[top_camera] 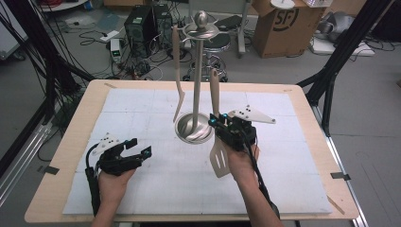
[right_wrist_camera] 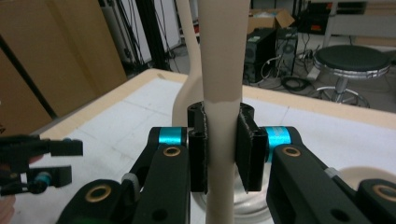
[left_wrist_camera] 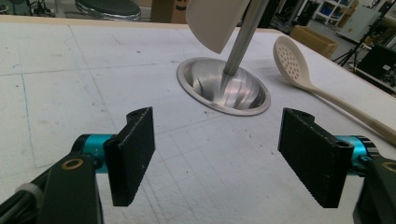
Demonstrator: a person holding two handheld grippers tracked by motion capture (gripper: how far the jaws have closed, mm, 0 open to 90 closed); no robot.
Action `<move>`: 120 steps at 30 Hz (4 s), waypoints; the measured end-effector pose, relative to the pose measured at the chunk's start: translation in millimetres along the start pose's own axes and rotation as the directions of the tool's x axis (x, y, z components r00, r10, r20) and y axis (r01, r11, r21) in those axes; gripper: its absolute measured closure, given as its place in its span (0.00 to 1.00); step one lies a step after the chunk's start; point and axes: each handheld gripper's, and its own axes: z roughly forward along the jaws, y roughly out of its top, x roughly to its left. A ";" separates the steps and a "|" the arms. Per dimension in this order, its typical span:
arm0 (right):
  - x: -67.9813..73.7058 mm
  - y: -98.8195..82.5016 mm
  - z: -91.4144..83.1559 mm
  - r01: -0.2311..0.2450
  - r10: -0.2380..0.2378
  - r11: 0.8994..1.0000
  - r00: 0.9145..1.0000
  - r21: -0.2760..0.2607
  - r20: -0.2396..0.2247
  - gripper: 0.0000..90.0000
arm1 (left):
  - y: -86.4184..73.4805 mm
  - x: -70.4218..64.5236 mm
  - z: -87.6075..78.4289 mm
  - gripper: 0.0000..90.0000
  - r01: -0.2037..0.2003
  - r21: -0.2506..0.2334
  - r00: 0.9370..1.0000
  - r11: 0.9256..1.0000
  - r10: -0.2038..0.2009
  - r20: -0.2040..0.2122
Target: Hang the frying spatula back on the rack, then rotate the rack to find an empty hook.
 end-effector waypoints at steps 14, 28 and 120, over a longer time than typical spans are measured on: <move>6.0 18.9 -8.2 0.008 -0.011 0.995 1.000 -0.098 -0.028 0.86 | 0.0 0.0 0.2 0.31 0.000 0.001 1.000 1.000 0.000 -0.002; 12.4 39.1 -1.0 0.016 -0.023 0.985 0.999 -0.171 -0.042 0.86 | 0.3 0.5 -0.7 0.31 0.001 -0.004 1.000 1.000 -0.001 -0.003; -77.4 123.4 49.0 -0.430 0.198 0.756 0.869 -0.493 -0.454 1.00 | 2.4 1.9 -3.5 0.31 -0.002 -0.026 1.000 1.000 0.002 0.009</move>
